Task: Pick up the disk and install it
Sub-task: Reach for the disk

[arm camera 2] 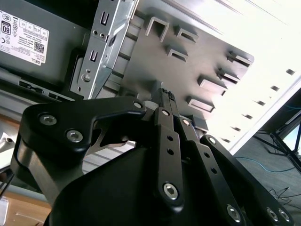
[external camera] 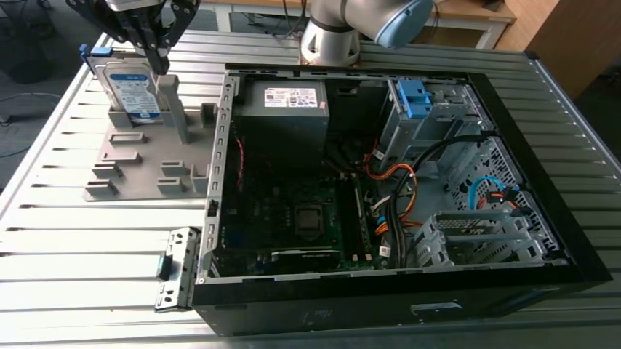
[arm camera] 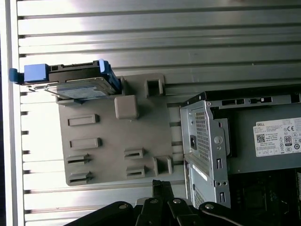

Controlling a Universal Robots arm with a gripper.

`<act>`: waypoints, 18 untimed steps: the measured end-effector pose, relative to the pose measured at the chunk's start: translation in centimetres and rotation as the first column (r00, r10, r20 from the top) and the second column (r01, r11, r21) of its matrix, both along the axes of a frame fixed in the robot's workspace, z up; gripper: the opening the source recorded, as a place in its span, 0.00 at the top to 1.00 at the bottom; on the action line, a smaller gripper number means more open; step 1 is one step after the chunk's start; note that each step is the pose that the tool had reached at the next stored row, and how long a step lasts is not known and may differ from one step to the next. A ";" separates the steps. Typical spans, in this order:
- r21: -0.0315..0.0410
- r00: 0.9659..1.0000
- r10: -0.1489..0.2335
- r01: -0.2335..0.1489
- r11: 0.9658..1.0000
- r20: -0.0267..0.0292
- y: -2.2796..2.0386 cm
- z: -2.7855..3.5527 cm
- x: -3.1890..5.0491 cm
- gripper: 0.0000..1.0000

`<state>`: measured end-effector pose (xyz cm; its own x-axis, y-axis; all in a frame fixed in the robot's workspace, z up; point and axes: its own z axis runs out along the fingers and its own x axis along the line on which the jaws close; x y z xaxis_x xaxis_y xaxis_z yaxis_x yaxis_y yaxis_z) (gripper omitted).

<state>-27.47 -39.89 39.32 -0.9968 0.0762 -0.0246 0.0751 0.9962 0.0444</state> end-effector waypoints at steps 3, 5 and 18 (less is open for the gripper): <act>0.000 1.000 0.000 0.000 1.000 0.000 0.00 0.00 -0.24 0.89; 0.000 1.000 0.000 0.000 1.000 0.000 0.00 0.00 -0.40 0.89; 0.000 1.000 0.000 0.000 1.000 0.000 0.00 -0.01 -1.47 0.89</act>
